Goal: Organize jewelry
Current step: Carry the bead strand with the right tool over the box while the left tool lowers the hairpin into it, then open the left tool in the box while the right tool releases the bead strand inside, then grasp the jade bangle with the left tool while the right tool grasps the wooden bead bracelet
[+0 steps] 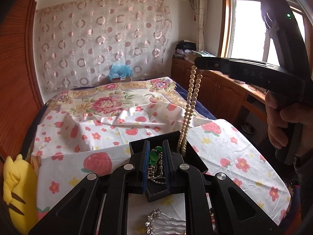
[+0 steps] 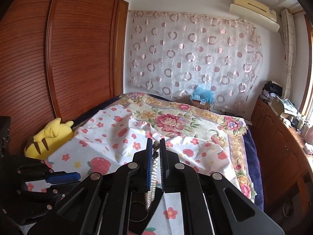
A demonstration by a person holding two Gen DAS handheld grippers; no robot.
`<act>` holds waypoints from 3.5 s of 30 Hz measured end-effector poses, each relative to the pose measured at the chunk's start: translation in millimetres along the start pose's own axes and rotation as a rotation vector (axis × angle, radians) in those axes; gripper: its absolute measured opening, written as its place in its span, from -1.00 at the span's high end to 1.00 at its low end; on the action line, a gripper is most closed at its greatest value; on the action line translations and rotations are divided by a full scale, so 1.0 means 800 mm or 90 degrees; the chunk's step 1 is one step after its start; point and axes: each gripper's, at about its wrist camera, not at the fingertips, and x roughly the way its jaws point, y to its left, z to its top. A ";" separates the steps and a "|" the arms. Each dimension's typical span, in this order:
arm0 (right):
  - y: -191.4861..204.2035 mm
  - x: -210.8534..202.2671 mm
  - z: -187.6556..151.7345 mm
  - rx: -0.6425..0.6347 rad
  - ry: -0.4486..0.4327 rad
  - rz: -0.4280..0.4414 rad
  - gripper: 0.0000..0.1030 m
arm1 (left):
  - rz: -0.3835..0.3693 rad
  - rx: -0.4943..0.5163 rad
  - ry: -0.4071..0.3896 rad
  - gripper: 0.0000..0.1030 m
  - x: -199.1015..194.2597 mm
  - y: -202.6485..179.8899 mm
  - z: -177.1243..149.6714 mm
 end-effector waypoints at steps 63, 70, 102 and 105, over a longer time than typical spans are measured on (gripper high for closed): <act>0.048 -0.037 -0.242 0.015 0.143 0.089 0.35 | 0.016 -0.028 0.134 -0.12 -0.037 0.020 -0.181; 0.047 -0.023 -0.281 0.020 0.219 0.099 0.50 | -0.005 -0.029 0.155 -0.12 -0.041 0.005 -0.204; 0.069 -0.078 -0.240 -0.008 0.141 0.129 0.71 | 0.005 -0.018 0.133 0.88 -0.049 -0.013 -0.206; 0.068 -0.088 -0.227 -0.005 0.120 0.132 0.71 | 0.009 -0.028 0.114 0.87 -0.058 -0.011 -0.202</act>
